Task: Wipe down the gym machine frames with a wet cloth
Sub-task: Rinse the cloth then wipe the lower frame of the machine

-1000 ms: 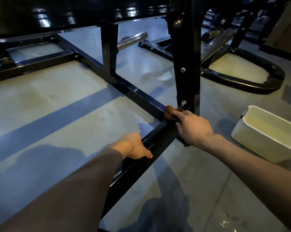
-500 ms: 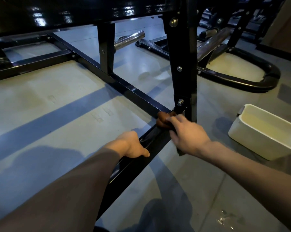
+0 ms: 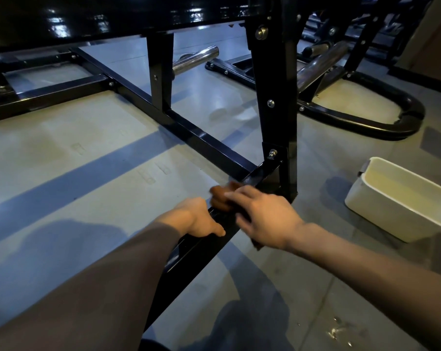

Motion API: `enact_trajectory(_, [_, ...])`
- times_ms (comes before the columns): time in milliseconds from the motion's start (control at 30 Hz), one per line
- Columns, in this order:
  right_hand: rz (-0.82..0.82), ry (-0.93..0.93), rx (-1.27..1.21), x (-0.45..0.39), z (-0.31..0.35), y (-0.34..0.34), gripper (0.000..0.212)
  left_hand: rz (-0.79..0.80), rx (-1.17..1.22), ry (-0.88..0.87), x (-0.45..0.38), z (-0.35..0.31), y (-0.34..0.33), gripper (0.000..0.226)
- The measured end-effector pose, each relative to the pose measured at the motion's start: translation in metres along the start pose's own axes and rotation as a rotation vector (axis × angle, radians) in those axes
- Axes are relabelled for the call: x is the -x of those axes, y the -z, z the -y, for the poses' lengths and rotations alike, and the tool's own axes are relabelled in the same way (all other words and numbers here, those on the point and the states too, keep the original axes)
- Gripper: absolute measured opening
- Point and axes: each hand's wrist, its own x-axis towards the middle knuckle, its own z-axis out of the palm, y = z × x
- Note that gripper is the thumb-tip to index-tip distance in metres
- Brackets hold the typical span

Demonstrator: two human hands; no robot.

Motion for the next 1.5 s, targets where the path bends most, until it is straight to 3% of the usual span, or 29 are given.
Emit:
enact_trajectory(100, [-0.051,0.067,0.08,-0.006,-0.005,0.001,0.055,0.01,0.019,0.007,0.0,-0.001,0.0,0.06])
enact_trajectory(233, [-0.067,-0.282,0.053,-0.026,-0.046,0.014,0.049,0.043,-0.014,0.013,-0.001,-0.001,0.003,0.063])
enact_trajectory(300, [-0.064,-0.317,0.021,-0.03,-0.042,0.017,0.043,0.043,-0.019,0.009,-0.001,-0.001,0.003,0.065])
enact_trajectory(500, [-0.064,0.093,-0.035,-0.005,0.012,0.003,0.051,0.018,0.032,0.002,-0.001,0.0,-0.001,0.064])
enact_trajectory(733, [-0.102,-0.313,0.017,-0.034,-0.055,0.014,0.042,0.048,-0.007,0.025,0.0,-0.001,0.003,0.066])
enact_trajectory(800, [-0.113,-0.264,-0.014,-0.027,-0.032,0.007,0.044,0.036,-0.015,0.022,0.0,-0.001,0.002,0.065])
enact_trajectory(867, [-0.13,-0.08,-0.066,-0.01,-0.007,-0.003,0.049,0.017,-0.03,0.017,0.001,0.0,0.001,0.065])
enact_trajectory(967, [-0.154,0.057,0.005,-0.009,-0.016,-0.006,0.049,0.007,-0.052,0.007,-0.001,0.0,0.001,0.067])
enact_trajectory(1100, [-0.123,-0.292,0.005,-0.04,-0.071,0.006,0.043,0.031,-0.044,0.011,-0.003,0.0,0.002,0.064])
enact_trajectory(1167, [-0.106,-0.356,-0.032,-0.043,-0.07,0.009,0.042,0.035,-0.046,0.008,-0.004,0.001,0.002,0.062])
enact_trajectory(1300, [-0.077,0.026,-0.022,-0.018,-0.018,-0.008,0.051,0.005,-0.064,0.001,-0.009,0.005,-0.003,0.071])
enact_trajectory(1367, [-0.108,0.129,0.075,-0.019,-0.025,-0.011,0.047,0.001,-0.067,0.002,-0.009,0.004,-0.003,0.072])
enact_trajectory(1500, [-0.134,-0.221,0.112,-0.045,-0.07,0.004,0.043,0.012,-0.056,-0.002,-0.006,0.001,0.001,0.065])
